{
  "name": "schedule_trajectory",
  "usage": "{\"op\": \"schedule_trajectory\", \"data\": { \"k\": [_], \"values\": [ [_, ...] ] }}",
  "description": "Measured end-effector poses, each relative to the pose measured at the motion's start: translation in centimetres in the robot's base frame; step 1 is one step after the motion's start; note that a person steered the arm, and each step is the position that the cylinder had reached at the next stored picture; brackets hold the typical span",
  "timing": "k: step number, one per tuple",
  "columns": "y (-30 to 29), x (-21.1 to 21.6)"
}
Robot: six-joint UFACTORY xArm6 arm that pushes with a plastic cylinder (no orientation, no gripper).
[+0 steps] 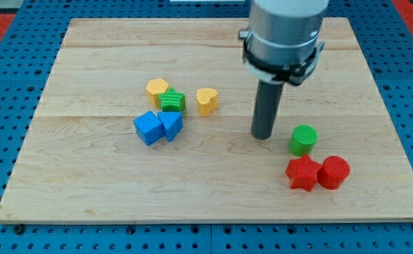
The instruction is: Place the green blocks and blue blocks near to the red blocks
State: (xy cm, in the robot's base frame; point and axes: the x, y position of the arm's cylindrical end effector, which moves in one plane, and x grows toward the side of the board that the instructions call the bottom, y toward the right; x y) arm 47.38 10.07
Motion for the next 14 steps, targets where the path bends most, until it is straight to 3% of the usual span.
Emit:
{"op": "schedule_trajectory", "data": {
  "k": [1, 2, 4, 5, 7, 8, 10, 11, 13, 14],
  "values": [
    [3.6, 0.4],
    [1.6, 0.3],
    [-6.9, -10.5],
    [-14.5, -11.2],
    [-12.8, -2.3],
    [-10.2, -2.3],
    [-18.3, -7.2],
    [-20.4, -2.8],
    [-8.1, -1.4],
    [-5.5, -1.6]
  ]
}}
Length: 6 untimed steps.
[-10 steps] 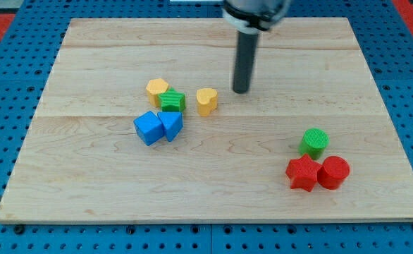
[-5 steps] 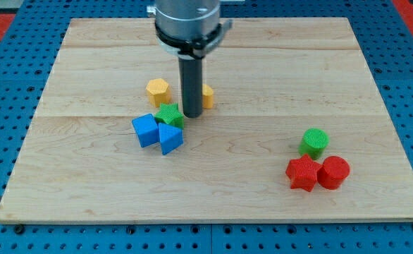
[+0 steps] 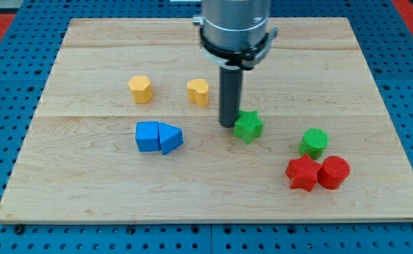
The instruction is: Place the green blocks and blue blocks near to the red blocks
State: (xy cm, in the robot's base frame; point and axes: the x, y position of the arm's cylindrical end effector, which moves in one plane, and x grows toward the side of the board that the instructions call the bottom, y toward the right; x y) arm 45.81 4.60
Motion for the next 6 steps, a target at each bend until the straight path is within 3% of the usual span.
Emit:
{"op": "schedule_trajectory", "data": {
  "k": [2, 3, 5, 6],
  "values": [
    [6.7, 3.1],
    [0.8, -1.0],
    [-18.3, 0.5],
    [-22.4, -0.3]
  ]
}}
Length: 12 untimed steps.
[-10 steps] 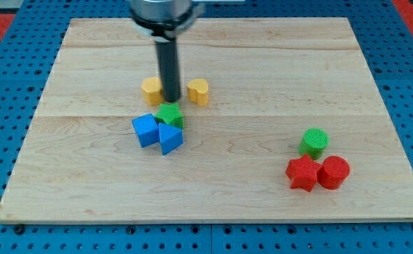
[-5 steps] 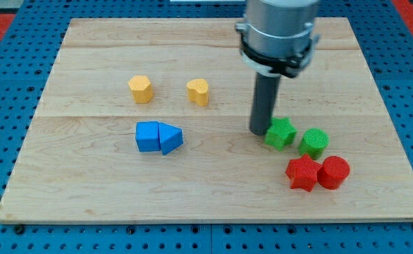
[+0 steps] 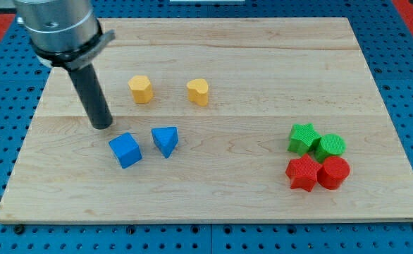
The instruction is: Place the green blocks and blue blocks near to the red blocks
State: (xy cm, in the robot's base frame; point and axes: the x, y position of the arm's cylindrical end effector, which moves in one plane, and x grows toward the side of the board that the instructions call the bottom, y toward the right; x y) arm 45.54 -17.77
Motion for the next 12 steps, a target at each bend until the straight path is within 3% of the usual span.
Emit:
{"op": "schedule_trajectory", "data": {
  "k": [1, 2, 3, 4, 6, 7, 9, 12],
  "values": [
    [-3.0, -1.4],
    [-7.3, 0.5],
    [-4.4, 5.9],
    [1.7, 7.0],
    [11.6, 4.9],
    [10.3, 3.7],
    [17.3, 0.5],
    [23.9, 2.7]
  ]
}}
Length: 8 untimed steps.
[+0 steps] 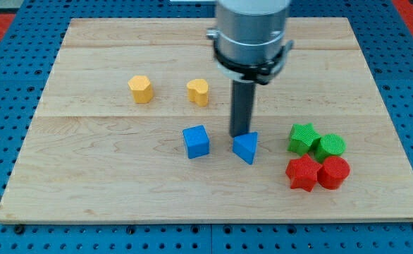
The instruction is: Place the green blocks and blue blocks near to the red blocks
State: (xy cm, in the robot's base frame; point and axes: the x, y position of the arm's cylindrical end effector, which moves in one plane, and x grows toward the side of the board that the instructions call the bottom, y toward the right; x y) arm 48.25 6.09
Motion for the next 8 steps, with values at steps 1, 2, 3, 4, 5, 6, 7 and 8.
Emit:
{"op": "schedule_trajectory", "data": {
  "k": [1, 2, 3, 4, 5, 6, 7, 8],
  "values": [
    [-1.5, 0.0],
    [-7.7, -4.0],
    [-12.5, 1.6],
    [-7.1, 3.4],
    [-3.2, 3.5],
    [-7.2, 1.5],
    [-3.9, -0.5],
    [0.3, 0.2]
  ]
}}
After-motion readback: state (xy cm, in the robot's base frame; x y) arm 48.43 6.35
